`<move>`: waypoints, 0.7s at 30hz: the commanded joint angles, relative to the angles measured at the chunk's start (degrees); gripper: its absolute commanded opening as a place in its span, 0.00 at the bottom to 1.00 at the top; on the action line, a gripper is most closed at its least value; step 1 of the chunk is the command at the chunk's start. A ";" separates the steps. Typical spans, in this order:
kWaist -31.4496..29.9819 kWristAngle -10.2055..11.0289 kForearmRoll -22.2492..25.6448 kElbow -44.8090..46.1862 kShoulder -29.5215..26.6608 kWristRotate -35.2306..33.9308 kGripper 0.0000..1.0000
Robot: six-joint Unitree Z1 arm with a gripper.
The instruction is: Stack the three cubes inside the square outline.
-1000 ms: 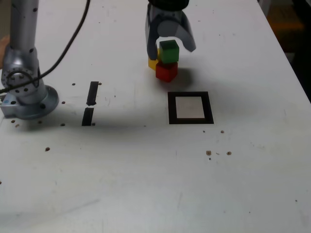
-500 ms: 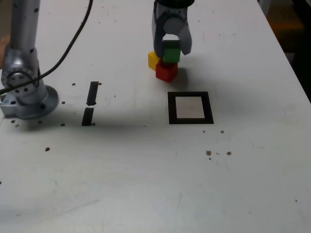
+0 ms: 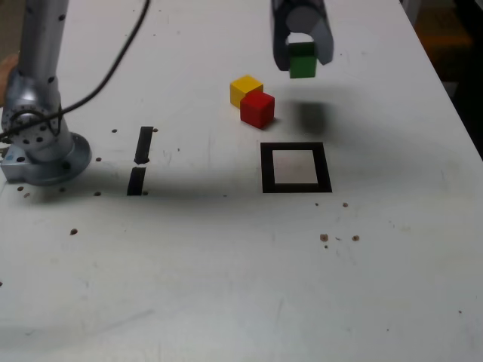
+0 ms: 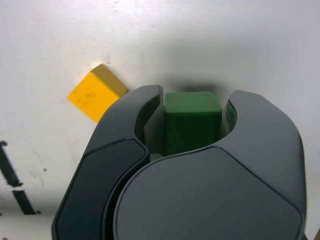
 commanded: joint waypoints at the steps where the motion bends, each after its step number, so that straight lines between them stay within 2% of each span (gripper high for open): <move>1: 0.03 -0.47 0.11 -1.34 2.65 0.38 0.10; 6: 0.03 -1.56 -0.61 -2.79 7.15 0.54 0.12; 9: 0.03 -1.57 -0.68 -2.66 7.45 0.53 0.19; 12: 0.03 -1.52 -0.16 -2.57 7.21 0.49 0.36; 16: 0.03 -1.72 0.16 -2.23 6.71 0.29 0.72; 19: -0.03 -1.63 0.23 -1.64 5.55 0.09 0.92; 21: -0.14 -1.64 0.49 -1.66 4.98 0.07 0.96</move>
